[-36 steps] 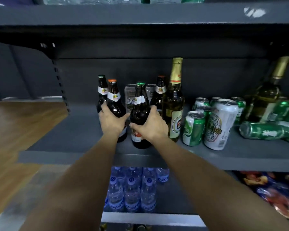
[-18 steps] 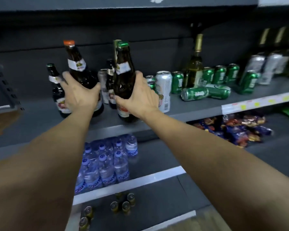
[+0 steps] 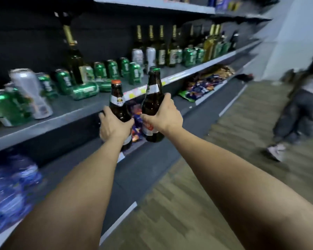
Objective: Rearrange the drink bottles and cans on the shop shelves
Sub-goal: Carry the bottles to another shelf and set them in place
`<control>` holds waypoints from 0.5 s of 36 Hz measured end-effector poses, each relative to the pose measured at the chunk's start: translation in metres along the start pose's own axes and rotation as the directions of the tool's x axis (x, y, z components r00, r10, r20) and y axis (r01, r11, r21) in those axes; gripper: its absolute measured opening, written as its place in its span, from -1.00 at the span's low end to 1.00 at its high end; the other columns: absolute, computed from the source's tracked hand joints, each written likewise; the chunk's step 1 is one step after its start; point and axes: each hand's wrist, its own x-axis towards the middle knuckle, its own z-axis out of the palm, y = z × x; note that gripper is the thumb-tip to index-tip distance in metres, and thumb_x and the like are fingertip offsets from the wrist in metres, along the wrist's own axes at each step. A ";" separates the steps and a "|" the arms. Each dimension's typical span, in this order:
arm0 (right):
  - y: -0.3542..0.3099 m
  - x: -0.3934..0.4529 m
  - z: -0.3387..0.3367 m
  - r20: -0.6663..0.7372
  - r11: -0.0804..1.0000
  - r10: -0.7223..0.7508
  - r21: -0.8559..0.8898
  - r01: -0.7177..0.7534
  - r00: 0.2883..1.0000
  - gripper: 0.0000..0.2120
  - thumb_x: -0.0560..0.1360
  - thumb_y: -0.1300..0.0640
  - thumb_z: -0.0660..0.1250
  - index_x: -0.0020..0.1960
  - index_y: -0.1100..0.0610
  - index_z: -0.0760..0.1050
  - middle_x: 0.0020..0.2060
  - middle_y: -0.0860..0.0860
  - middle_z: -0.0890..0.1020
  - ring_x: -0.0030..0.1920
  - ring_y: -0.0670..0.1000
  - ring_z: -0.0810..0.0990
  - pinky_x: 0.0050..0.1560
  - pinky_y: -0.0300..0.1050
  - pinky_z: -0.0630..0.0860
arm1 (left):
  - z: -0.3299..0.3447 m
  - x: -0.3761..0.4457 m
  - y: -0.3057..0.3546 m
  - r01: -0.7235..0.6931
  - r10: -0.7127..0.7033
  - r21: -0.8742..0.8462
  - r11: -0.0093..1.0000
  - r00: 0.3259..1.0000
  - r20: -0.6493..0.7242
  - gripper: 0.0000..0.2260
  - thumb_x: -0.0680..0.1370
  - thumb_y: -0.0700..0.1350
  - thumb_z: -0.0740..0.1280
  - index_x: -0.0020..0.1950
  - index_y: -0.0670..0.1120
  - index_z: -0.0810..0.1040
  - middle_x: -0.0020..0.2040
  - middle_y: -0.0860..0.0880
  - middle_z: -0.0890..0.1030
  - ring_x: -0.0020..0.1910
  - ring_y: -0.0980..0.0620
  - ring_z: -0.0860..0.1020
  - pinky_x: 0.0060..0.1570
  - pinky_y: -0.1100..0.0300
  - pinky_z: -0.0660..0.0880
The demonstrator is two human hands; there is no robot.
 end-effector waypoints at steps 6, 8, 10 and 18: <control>0.103 0.003 -0.055 -0.061 0.978 0.186 -0.088 -0.191 0.981 -0.33 0.34 -0.18 0.46 0.20 0.13 0.20 0.21 0.08 0.44 0.17 0.21 0.51 -0.13 -0.03 0.33 | 0.101 -0.050 0.075 -0.116 0.117 -0.021 0.993 0.965 0.236 -0.24 0.30 0.17 0.51 0.33 -0.11 0.26 0.29 -0.17 0.41 0.21 -0.25 0.48 0.01 -0.08 0.44; 0.136 0.006 -0.070 -0.094 0.961 0.249 -0.100 -0.258 0.964 -0.34 0.34 -0.18 0.46 0.18 0.13 0.19 0.19 0.09 0.45 0.17 0.22 0.51 -0.11 -0.02 0.34 | 0.132 -0.062 0.099 -0.134 0.143 -0.048 0.990 0.947 0.288 -0.21 0.29 0.17 0.52 0.37 -0.11 0.24 0.31 -0.16 0.41 0.22 -0.24 0.48 0.02 -0.06 0.43; 0.165 0.010 -0.085 -0.125 0.944 0.300 -0.107 -0.313 0.946 -0.34 0.34 -0.18 0.46 0.18 0.13 0.20 0.19 0.10 0.45 0.18 0.23 0.51 -0.10 -0.01 0.33 | 0.160 -0.072 0.121 -0.149 0.162 -0.065 0.987 0.925 0.345 -0.19 0.30 0.14 0.52 0.39 -0.12 0.22 0.32 -0.16 0.40 0.23 -0.24 0.47 0.01 -0.04 0.42; 0.269 0.058 -0.134 -0.244 0.865 0.451 -0.117 -0.487 0.859 -0.35 0.31 -0.16 0.46 0.17 0.15 0.23 0.17 0.11 0.46 0.17 0.23 0.51 0.01 0.04 0.43 | 0.269 -0.084 0.201 -0.240 0.266 -0.119 0.963 0.806 0.529 -0.19 0.32 0.10 0.54 0.41 -0.08 0.17 0.34 -0.11 0.39 0.25 -0.20 0.46 0.04 -0.06 0.42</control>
